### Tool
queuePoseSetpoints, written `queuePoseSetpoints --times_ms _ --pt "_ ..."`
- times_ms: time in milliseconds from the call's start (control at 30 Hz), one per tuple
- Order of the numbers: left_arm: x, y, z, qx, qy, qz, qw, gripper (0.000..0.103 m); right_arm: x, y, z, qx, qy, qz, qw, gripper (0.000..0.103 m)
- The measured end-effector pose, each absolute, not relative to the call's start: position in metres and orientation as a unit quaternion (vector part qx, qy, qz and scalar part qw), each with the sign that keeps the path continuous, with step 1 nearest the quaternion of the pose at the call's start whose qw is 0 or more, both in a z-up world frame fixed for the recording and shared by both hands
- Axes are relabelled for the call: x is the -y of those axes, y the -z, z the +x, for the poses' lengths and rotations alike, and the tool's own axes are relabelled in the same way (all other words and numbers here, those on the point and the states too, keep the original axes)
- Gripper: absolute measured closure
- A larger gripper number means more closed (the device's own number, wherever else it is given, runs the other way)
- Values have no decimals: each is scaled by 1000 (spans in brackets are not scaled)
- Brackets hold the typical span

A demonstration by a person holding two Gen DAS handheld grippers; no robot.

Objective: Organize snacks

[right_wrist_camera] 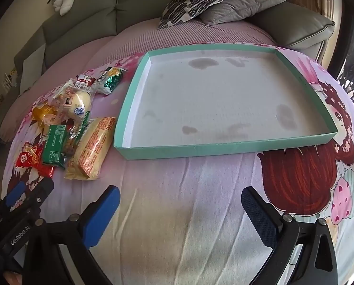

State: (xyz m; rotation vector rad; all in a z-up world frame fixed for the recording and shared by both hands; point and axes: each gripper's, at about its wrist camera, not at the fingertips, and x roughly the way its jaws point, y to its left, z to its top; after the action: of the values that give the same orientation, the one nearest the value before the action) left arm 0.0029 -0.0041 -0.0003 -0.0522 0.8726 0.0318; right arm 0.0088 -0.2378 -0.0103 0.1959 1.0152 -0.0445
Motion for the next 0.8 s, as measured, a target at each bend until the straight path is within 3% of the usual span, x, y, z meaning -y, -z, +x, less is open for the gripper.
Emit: queuePoseSetpoints --times_ms 800 --pt "6 -1 2 -405 5 -26 914 0 234 4 10 -469 17 90 879 0"
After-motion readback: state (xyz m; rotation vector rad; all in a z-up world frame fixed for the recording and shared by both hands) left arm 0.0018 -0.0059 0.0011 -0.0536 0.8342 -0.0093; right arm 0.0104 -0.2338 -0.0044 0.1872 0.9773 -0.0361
